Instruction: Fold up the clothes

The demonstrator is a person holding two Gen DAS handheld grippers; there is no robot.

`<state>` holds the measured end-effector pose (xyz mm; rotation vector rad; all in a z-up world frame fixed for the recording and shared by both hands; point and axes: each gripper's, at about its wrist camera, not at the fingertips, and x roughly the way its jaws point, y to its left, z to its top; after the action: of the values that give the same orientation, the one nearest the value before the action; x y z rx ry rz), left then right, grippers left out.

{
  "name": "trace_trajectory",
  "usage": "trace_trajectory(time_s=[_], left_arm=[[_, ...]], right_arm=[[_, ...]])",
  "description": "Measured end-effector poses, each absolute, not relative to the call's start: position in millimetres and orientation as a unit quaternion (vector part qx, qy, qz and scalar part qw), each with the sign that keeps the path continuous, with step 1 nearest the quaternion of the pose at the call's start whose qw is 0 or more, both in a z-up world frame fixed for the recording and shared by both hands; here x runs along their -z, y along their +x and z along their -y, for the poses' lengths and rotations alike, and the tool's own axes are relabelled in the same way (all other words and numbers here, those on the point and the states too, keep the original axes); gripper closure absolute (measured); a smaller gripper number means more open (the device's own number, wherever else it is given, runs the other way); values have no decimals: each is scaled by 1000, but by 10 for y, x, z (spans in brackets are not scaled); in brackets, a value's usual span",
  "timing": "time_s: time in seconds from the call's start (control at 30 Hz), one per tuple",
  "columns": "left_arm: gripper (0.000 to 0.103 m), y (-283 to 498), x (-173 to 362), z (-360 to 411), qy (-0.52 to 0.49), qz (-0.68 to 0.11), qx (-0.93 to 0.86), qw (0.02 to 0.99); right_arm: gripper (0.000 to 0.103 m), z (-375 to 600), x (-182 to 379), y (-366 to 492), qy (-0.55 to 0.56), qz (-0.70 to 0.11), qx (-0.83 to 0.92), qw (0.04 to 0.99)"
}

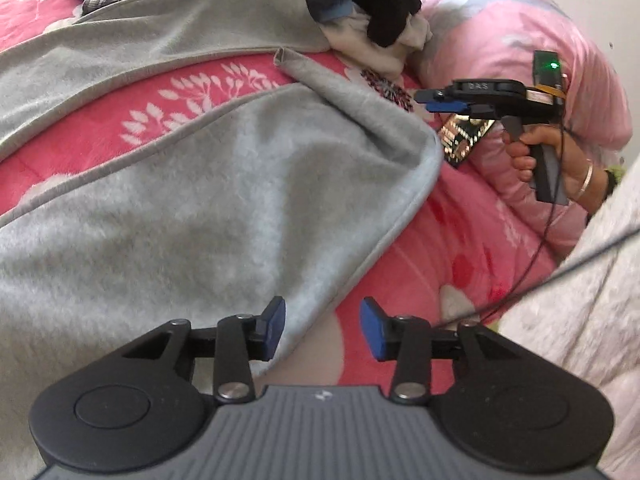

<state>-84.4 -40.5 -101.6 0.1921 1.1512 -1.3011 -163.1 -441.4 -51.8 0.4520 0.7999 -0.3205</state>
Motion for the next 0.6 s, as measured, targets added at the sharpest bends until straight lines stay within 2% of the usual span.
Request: trace_trajectory(time_s=[0.13, 0.37, 0.5, 0.57, 0.6], left_arm=[[60, -823, 986, 408, 72, -502, 567, 649], [60, -691, 1049, 541, 67, -500, 568, 651], [60, -635, 1083, 662, 64, -493, 572, 652], [60, -628, 1111, 705, 62, -494, 572, 652], [60, -623, 1127, 723, 61, -495, 572, 651]], right_arm=[[61, 4661, 431, -1692, 279, -368, 185, 868], [58, 4992, 1047, -1985, 478, -387, 225, 755], [59, 5095, 1279, -1944, 540, -368, 196, 731], [63, 5113, 1367, -1871, 562, -365, 176, 721], [73, 5097, 1353, -1844, 558, -359, 171, 728]])
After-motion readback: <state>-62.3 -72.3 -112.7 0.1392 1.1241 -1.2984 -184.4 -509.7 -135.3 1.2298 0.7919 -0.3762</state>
